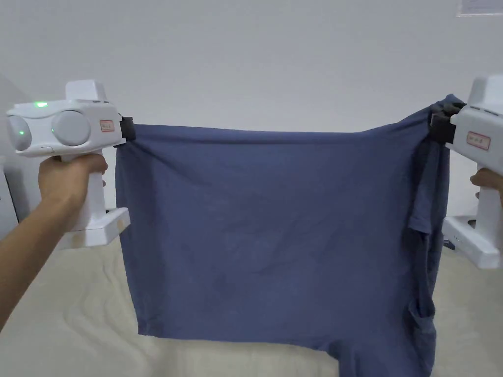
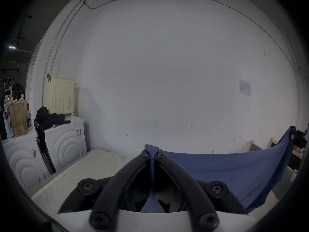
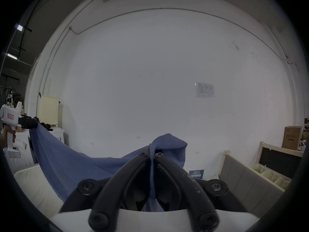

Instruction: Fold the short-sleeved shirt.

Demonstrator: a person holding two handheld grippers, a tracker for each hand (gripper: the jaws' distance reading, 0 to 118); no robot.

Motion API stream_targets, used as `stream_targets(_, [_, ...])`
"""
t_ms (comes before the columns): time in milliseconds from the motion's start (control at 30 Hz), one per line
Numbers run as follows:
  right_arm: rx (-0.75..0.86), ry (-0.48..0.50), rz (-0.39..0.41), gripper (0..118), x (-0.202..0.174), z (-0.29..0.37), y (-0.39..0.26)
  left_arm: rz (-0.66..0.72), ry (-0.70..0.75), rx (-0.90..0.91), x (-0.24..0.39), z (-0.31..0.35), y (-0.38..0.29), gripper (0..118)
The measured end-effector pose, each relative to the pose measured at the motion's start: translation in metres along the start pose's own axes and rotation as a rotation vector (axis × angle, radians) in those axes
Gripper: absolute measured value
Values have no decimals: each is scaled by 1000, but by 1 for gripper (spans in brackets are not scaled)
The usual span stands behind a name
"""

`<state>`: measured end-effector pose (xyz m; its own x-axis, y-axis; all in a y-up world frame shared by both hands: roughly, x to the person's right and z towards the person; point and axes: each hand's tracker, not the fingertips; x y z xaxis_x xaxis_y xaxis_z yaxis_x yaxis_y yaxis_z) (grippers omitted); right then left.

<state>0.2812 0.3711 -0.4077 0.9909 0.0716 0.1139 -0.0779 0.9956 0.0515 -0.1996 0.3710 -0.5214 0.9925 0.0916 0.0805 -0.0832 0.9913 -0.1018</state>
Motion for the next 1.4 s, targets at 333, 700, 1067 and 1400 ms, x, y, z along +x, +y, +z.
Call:
stream_targets(333, [-18, 8, -26, 4, 9, -53, -46, -38, 13, -32, 0, -58, -42, 3])
stream_targets(700, [-255, 29, -107, 4, 18, -93, -202, -104, 13, -221, -1, -119, -188, 3])
stream_targets(1067, [-484, 63, -180, 4, 16, -9, -331, -113, -23, -490, -27, -48, -338, 3])
stream_targets(1400, [-663, 93, -274, 4, 14, 142, -402, -71, 1, -680, -63, 79, -430, 3])
